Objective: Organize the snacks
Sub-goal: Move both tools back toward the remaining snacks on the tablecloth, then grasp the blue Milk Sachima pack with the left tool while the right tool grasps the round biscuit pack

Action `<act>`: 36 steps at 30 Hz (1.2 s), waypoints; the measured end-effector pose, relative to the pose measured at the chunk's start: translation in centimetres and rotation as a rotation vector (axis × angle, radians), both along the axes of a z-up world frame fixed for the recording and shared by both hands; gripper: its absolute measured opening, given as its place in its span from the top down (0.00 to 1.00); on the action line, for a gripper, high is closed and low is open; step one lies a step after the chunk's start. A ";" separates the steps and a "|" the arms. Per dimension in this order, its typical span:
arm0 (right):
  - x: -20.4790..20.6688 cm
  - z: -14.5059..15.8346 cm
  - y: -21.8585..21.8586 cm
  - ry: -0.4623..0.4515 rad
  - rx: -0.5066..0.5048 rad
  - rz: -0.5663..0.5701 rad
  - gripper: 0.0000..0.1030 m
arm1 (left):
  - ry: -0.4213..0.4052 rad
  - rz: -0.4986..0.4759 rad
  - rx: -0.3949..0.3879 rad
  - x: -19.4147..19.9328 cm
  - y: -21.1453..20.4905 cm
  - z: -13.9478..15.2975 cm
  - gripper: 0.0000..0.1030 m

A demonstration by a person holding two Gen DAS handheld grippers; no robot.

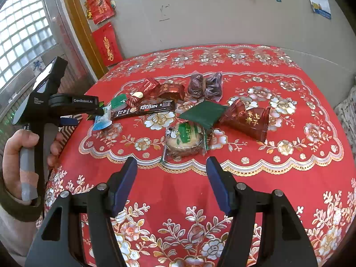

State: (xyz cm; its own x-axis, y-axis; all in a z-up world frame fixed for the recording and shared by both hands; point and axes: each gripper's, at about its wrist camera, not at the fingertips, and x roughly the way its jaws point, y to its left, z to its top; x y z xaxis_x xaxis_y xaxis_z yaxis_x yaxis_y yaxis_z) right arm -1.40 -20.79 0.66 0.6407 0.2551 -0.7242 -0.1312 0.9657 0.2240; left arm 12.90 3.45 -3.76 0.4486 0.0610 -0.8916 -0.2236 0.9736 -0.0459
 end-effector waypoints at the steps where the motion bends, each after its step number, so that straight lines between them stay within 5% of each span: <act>1: 0.0 0.0 0.0 0.000 -0.002 -0.001 0.38 | 0.002 -0.002 -0.001 0.1 -0.1 -0.1 0.21; 24: 0.4 -0.5 -0.7 0.018 0.005 -0.029 0.38 | 0.053 0.025 -0.074 2.5 0.1 -2.2 0.25; 28: 0.4 -0.4 -0.9 0.005 0.000 -0.031 0.38 | 0.064 -0.012 -0.035 2.2 0.0 -2.5 0.68; 36: 0.6 -0.4 -0.3 0.006 -0.020 -0.022 0.38 | 0.037 -0.047 -0.027 0.6 0.8 -1.8 0.69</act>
State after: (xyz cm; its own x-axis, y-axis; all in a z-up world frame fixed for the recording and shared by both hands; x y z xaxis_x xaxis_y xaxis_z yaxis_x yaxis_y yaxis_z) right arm -0.78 -21.11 0.22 0.6416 0.2264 -0.7329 -0.1085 0.9726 0.2055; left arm 13.50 4.28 -5.57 0.4176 0.0166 -0.9085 -0.1795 0.9816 -0.0646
